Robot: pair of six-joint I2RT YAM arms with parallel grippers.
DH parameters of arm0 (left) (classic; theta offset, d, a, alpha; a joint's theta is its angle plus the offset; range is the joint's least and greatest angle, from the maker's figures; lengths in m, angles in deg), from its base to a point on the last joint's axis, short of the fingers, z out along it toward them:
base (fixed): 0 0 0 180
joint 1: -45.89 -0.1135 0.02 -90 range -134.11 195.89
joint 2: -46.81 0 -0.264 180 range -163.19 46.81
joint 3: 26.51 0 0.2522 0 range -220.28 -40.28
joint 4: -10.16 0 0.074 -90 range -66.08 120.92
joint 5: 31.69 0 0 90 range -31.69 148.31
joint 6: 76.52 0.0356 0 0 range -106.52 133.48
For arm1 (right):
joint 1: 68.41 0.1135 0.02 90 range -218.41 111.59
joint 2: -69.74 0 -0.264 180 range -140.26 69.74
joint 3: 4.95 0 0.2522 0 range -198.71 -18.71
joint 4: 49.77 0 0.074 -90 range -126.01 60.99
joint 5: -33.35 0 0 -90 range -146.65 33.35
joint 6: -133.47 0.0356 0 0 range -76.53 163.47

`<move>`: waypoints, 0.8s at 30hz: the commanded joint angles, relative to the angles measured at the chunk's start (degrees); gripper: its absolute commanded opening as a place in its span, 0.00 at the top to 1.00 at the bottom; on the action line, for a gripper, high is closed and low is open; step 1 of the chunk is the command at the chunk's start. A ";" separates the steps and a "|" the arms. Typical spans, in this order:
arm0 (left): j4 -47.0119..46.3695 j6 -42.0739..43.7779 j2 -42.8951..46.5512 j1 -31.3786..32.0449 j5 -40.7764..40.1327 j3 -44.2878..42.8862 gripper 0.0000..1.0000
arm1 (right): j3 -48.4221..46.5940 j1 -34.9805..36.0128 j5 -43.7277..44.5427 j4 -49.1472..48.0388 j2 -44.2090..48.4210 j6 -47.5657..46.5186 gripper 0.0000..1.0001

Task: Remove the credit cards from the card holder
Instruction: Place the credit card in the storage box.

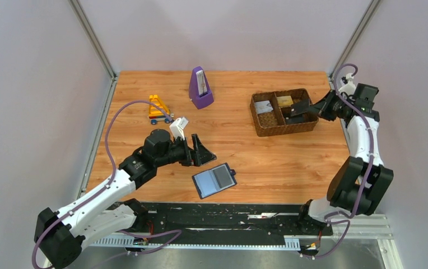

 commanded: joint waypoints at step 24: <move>1.93 4.03 -5.01 0.07 0.50 -4.32 0.00 | -16.56 -0.12 -0.79 9.43 -19.76 -11.57 1.00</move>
